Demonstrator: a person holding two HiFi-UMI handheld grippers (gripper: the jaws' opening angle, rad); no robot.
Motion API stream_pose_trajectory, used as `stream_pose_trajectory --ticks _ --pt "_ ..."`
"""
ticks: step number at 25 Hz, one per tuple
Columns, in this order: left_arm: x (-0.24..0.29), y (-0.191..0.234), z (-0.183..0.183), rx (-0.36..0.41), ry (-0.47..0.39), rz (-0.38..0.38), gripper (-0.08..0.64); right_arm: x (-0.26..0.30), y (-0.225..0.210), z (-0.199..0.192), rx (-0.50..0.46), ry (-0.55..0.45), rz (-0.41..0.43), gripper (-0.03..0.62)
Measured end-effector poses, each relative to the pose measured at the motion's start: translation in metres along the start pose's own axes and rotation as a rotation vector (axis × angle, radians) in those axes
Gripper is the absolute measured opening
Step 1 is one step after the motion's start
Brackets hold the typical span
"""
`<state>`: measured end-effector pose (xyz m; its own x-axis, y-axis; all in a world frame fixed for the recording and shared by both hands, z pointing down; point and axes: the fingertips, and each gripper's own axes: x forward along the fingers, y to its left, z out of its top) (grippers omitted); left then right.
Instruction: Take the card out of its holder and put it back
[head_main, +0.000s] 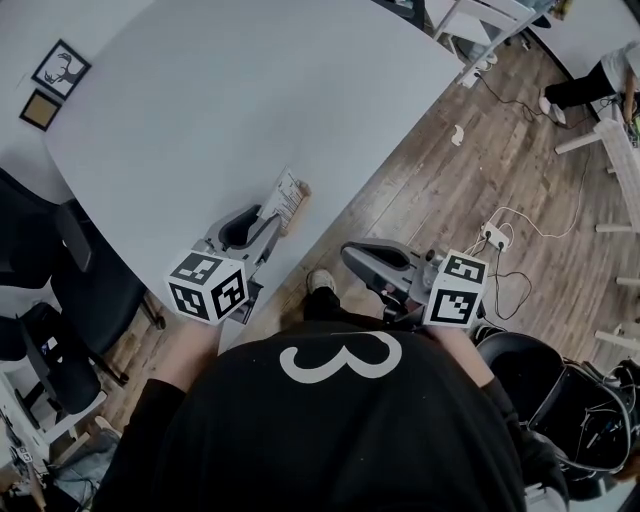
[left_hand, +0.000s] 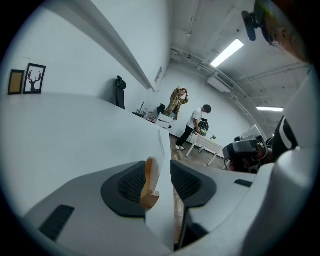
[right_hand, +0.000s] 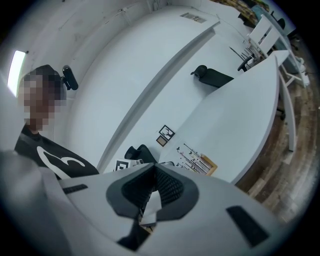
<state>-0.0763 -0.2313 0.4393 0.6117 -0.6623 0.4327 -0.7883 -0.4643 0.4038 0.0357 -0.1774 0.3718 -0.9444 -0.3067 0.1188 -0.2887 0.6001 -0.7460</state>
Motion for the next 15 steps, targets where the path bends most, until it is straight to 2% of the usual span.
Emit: stream_pose_trajectory --ticks 7,15 --pt "0.011 -0.003 -0.01 0.013 0.007 -0.014 0.147 -0.001 -0.005 -0.003 0.003 0.008 -0.006 0.011" --pt "0.028 0.006 -0.003 -0.002 0.007 0.014 0.052 0.004 -0.027 0.01 0.031 0.019 -0.011 0.011"
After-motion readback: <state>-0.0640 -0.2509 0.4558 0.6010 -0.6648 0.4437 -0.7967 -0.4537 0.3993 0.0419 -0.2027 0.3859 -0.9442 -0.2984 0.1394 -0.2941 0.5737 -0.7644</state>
